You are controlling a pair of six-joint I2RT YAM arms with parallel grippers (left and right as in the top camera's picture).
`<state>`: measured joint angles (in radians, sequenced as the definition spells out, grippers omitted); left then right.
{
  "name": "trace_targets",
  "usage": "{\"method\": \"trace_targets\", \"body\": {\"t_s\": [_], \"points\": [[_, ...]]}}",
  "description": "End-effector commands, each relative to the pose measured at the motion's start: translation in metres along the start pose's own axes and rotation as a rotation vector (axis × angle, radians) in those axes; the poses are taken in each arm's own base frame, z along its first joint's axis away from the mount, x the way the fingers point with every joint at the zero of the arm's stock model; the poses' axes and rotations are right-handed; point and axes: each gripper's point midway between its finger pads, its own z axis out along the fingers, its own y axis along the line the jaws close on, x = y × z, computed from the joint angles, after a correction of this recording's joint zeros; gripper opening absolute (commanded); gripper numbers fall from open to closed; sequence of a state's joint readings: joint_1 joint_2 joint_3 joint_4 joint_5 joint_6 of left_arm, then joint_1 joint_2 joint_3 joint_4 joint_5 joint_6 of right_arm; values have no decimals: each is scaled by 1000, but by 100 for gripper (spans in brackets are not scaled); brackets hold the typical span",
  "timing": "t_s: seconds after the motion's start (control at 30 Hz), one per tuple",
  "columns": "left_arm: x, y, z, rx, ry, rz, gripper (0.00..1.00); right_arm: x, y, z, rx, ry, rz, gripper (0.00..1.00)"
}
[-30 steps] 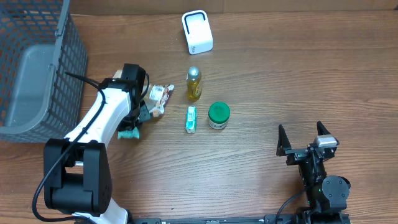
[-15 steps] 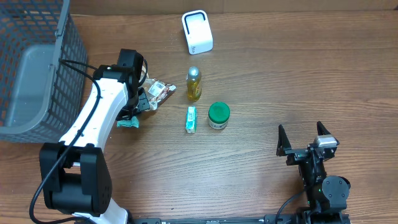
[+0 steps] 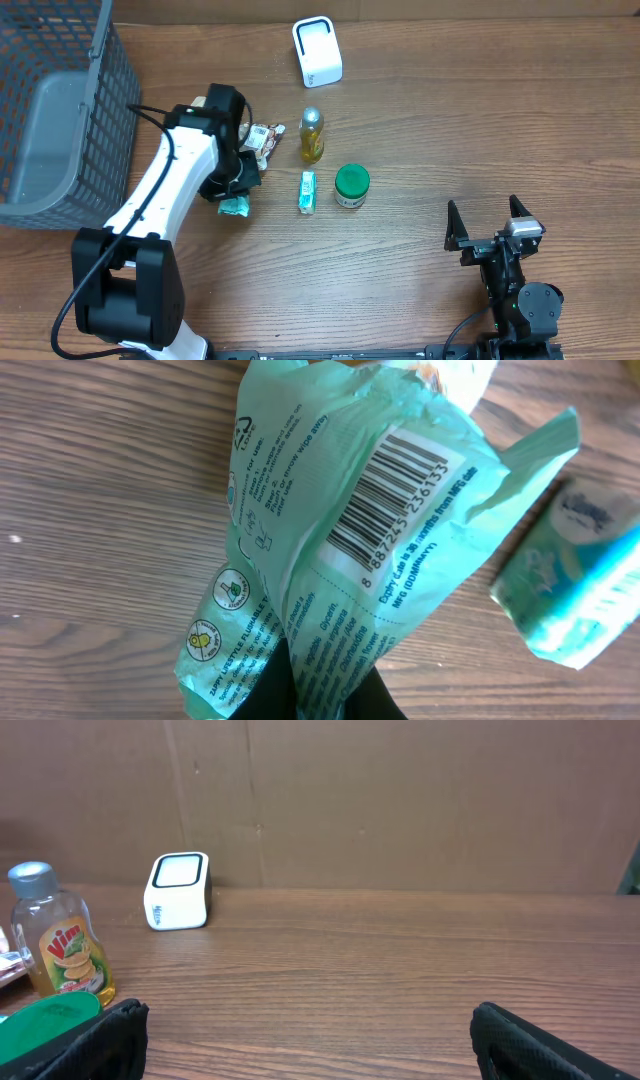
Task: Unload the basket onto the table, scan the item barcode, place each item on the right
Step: 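Set the green wipes pack flat on the table left of the tube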
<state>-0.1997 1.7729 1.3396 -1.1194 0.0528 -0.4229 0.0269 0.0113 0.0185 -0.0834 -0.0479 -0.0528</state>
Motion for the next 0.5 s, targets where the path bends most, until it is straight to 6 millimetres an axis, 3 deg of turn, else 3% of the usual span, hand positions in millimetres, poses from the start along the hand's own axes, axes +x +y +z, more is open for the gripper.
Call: {"method": "trace_targets", "body": {"t_s": [0.0, 0.47], "points": [[1, -15, -8, -2, -33, 19, 4, 4, 1, 0, -3, 4, -1, 100], [-3, -21, -22, -346, -310, 23, 4, 4, 1, 0, -3, 4, -1, 100]]}}
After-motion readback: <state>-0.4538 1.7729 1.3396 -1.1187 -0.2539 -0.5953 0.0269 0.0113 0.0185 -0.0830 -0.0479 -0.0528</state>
